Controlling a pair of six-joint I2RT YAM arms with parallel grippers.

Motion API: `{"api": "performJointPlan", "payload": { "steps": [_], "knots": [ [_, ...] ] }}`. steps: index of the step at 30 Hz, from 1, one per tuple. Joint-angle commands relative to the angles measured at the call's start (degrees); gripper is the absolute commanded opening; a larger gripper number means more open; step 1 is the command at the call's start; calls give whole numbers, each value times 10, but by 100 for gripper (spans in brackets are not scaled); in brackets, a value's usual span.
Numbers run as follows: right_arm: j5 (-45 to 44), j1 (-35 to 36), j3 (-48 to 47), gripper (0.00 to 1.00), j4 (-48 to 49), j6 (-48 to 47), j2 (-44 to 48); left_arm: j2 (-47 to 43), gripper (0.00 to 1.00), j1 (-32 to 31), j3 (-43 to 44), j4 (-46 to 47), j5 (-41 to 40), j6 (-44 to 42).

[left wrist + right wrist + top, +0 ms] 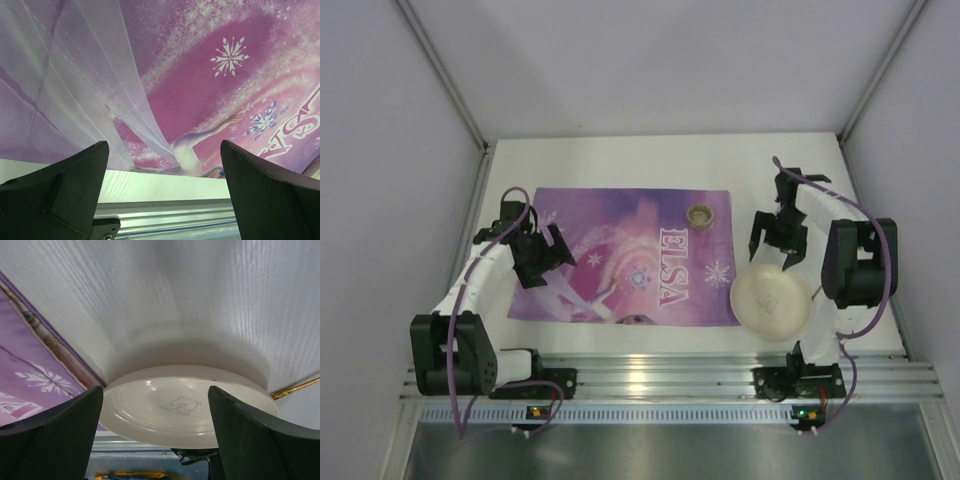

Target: Set the dinner table for one person

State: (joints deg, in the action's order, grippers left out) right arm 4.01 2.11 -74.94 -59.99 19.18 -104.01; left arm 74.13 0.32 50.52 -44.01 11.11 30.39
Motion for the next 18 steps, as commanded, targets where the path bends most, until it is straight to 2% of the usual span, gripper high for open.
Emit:
{"api": "performJointPlan", "payload": {
  "steps": [1,18],
  "knots": [
    [-1,-1,15,86,17,17,27,-19,99,-1,1,3,2,-5],
    [-78,18,1,82,36,65,-61,25,98,-1,-3,32,10,-12]
  ]
}}
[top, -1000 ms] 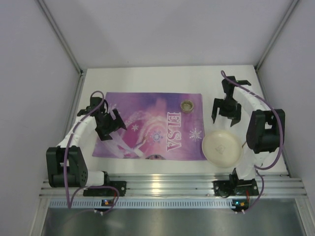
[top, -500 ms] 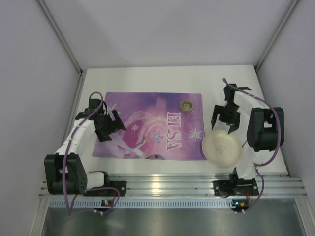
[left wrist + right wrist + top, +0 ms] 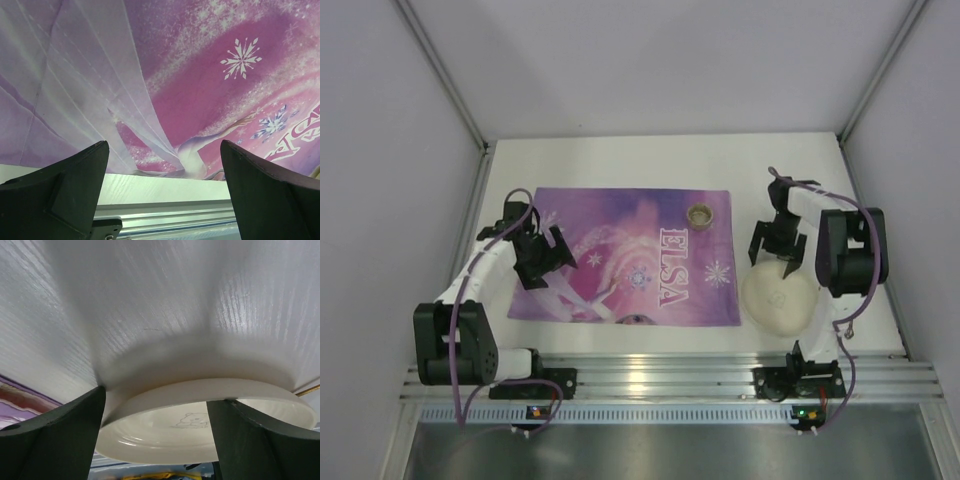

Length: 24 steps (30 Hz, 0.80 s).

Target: Set the dinner table for one person

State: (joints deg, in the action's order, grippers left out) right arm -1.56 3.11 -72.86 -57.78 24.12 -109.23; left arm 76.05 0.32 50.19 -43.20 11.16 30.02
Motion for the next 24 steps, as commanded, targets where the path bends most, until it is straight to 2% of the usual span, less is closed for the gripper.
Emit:
{"api": "performJointPlan", "payload": {
  "steps": [1,2,5,6,8,9,13,18,22,24],
  "knots": [
    [-24,8,-25,81,14,17,-10,11,98,-1,2,24,9,-11],
    [-26,12,-26,79,14,18,-10,12,98,-1,6,24,7,-12],
    [-37,18,-27,53,12,18,-6,18,98,-1,14,22,4,-16],
    [-39,19,-27,26,12,17,-5,20,98,-1,16,22,3,-18],
    [-41,21,-26,3,13,15,-5,24,98,-1,19,22,4,-19],
    [-40,22,-25,0,12,15,-5,26,98,-1,21,21,4,-19],
    [-39,26,-26,0,8,12,9,33,98,-1,33,19,7,-22],
    [-35,42,-55,0,-26,19,75,39,98,-1,58,6,4,-24],
    [-66,77,-132,0,-87,29,123,36,98,-1,76,-4,7,-19],
    [-77,116,-188,0,-123,38,140,31,98,-1,83,-14,6,-16]
  ]
}}
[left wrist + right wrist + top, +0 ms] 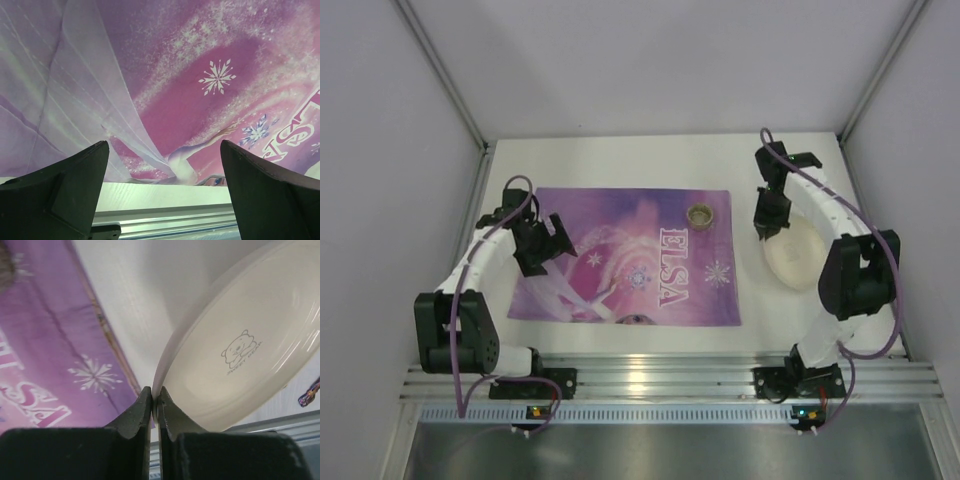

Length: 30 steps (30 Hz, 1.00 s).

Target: Set the dinner table for one person

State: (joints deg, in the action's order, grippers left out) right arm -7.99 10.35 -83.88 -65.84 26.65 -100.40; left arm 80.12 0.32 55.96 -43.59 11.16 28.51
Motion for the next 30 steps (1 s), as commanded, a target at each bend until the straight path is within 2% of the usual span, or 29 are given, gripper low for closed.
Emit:
{"api": "performJointPlan", "payload": {
  "steps": [1,4,6,9,14,19,24,30],
  "knots": [
    [-22,82,-99,0,-66,17,51,-14,98,-1,35,-15,2,0],
    [-27,149,-195,0,-96,41,33,-22,99,-1,65,-35,-3,3],
    [-25,217,-249,0,-123,59,-4,-29,99,-1,84,-47,-6,7],
    [-21,295,-395,0,-148,79,-72,-45,99,-1,121,-77,-24,11],
    [71,384,-499,0,-84,73,-178,-94,99,-1,155,-130,-97,24],
    [138,411,-546,0,-40,89,-257,-156,99,-1,119,-145,-134,44],
    [125,423,-553,0,15,94,-319,-213,99,-1,73,-154,-117,53],
    [144,415,-571,0,74,118,-384,-244,99,-1,82,-193,-133,48]
  ]
}}
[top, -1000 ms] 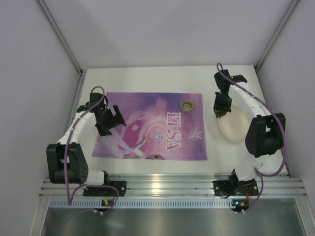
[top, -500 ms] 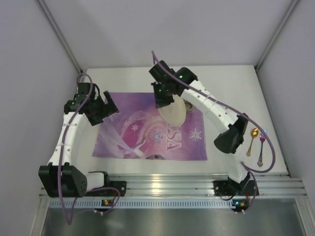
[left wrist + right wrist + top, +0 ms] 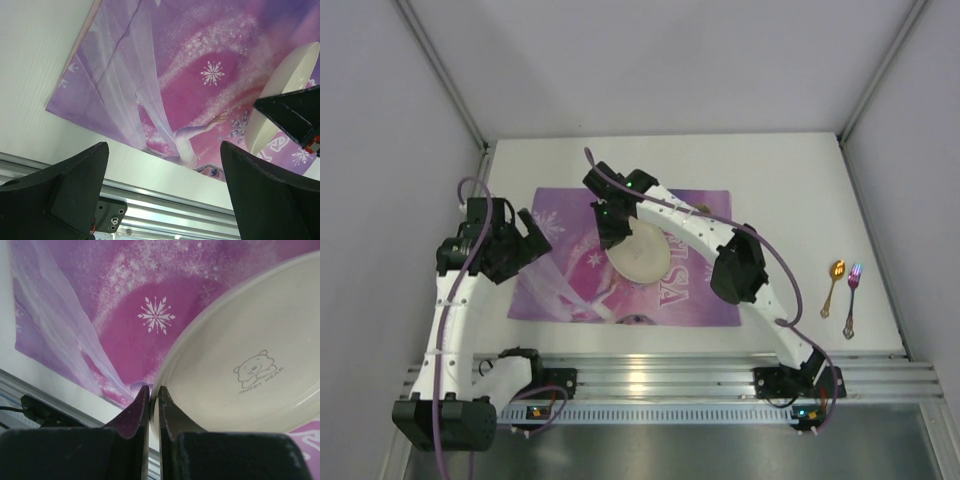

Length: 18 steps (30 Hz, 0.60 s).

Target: Set the dinner table for one person

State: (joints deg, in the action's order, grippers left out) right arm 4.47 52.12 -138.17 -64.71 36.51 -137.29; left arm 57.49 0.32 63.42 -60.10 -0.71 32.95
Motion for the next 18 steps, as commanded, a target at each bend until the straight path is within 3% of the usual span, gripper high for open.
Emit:
{"api": "performJointPlan", "payload": {
  "steps": [1,5,8,9,11,14,18],
  "knots": [
    [27,-3,-26,0,84,20,-19,-21,99,-1,10,-35,-16,3],
    [80,-4,1,1,144,27,-32,-41,99,-1,15,-52,-25,3],
    [109,-4,17,17,176,27,-37,-51,99,-1,14,-62,-35,1],
    [132,-4,27,30,186,26,-39,-52,99,-1,14,-61,-37,1],
    [154,-4,30,46,208,24,-44,-52,99,-1,14,-60,-37,3],
    [174,-8,32,57,220,24,-43,-46,99,-1,15,-50,-33,4],
    [198,-16,47,62,222,20,-13,-31,99,-1,25,-31,-28,7]
  ]
}}
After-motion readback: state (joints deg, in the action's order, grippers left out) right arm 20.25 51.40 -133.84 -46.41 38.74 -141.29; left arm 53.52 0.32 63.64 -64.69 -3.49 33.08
